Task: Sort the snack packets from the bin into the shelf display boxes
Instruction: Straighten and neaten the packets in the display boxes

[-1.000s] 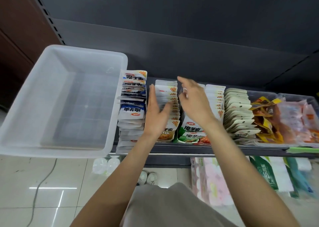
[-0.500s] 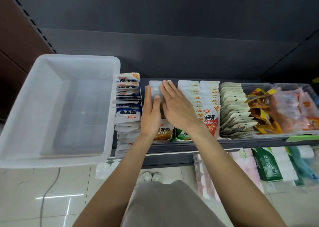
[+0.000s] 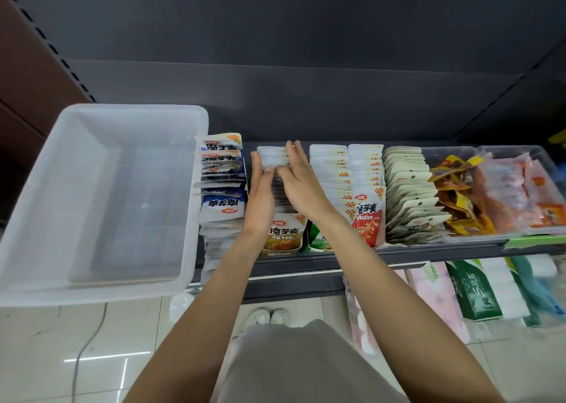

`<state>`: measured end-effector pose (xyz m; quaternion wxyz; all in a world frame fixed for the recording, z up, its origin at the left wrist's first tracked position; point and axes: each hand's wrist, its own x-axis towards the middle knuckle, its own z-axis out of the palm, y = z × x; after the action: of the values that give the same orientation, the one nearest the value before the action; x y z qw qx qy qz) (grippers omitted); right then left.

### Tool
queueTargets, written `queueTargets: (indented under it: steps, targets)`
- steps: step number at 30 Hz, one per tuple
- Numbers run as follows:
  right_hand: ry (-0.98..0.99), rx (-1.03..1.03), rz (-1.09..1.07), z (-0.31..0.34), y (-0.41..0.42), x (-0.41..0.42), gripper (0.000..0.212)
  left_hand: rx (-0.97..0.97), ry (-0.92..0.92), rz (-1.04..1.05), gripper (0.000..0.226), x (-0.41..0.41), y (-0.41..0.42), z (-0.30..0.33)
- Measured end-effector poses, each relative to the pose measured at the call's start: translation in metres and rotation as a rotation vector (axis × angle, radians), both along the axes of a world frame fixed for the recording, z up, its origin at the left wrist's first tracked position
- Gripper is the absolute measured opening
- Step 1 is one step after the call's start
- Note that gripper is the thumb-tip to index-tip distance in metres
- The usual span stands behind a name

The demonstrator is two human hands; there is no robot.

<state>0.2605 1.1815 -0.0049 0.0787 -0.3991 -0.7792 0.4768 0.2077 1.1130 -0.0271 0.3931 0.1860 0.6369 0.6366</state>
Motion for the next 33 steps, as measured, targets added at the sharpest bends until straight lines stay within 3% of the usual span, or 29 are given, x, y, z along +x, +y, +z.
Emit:
queueTargets:
  steps: [7,10,12,16,23,26,29,33]
  targets:
    - [0.246,-0.035,-0.040,0.029,-0.020,0.035,0.052,-0.011,0.058,0.000,0.051,0.004,-0.021,0.009]
    - [0.106,0.122,0.006,0.021,-0.042,0.056,0.060,0.019,0.060,-0.023,0.042,0.012,-0.037,0.002]
    - [0.000,0.236,0.035,0.008,-0.055,0.058,0.065,-0.009,0.073,-0.007,0.050,0.019,-0.040,-0.003]
    - [-0.047,0.206,-0.045,-0.012,-0.064,0.045,0.068,-0.046,0.017,0.002,0.056,0.023,-0.034,-0.008]
    - [-0.024,0.227,-0.102,-0.022,-0.063,0.040,0.069,0.006,-0.007,0.018,0.051,0.019,-0.028,-0.009]
    - [0.035,0.146,-0.115,-0.024,-0.062,0.036,0.074,0.012,-0.015,0.036,0.054,0.015,-0.027,-0.013]
    - [0.137,0.104,-0.158,-0.026,-0.060,0.030,0.080,0.015,-0.105,0.075,0.053,0.015,-0.024,-0.013]
    - [0.109,0.118,-0.182,-0.024,-0.057,0.030,0.077,0.023,-0.153,0.068,0.053,0.018,-0.024,-0.011]
